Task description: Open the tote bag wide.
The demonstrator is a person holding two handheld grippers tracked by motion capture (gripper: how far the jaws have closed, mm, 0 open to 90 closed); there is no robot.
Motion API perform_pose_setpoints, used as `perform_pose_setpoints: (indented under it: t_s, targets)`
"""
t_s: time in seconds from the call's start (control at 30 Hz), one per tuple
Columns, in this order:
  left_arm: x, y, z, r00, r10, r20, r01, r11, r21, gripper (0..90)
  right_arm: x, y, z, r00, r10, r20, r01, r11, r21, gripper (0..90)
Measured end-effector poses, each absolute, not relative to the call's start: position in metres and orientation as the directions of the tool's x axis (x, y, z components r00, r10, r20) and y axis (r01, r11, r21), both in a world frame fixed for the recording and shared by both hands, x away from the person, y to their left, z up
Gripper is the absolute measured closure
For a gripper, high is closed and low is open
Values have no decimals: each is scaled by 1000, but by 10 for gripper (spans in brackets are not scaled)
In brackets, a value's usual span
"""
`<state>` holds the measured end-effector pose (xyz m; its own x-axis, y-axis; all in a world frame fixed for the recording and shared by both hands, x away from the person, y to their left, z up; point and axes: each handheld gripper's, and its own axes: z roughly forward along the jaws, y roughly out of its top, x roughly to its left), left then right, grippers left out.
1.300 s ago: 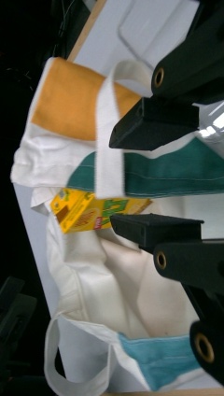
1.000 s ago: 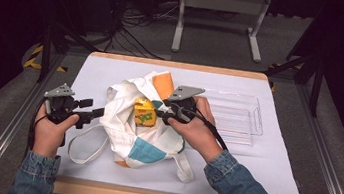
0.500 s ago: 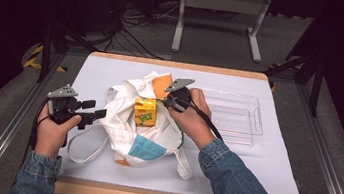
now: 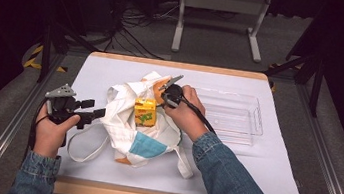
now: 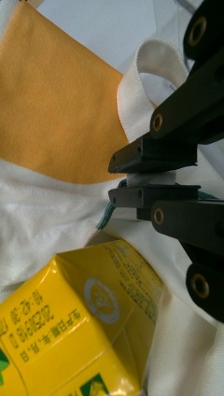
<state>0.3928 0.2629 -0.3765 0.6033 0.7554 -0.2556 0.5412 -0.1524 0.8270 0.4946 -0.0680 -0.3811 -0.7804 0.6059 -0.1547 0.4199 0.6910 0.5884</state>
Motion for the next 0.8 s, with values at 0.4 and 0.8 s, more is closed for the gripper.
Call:
perform_pose_setpoints:
  t_s: [0.4, 0.8]
  targets:
    - [387, 275, -369, 641, 733, -226, 487, -161, 859, 291, 483, -91, -359, -771, 636, -42, 412, 548, 728, 619]
    - [380, 285, -361, 692, 695, -193, 435, -188, 881, 240, 463, -124, -318, -858, 509, 69, 324, 433, 841, 465]
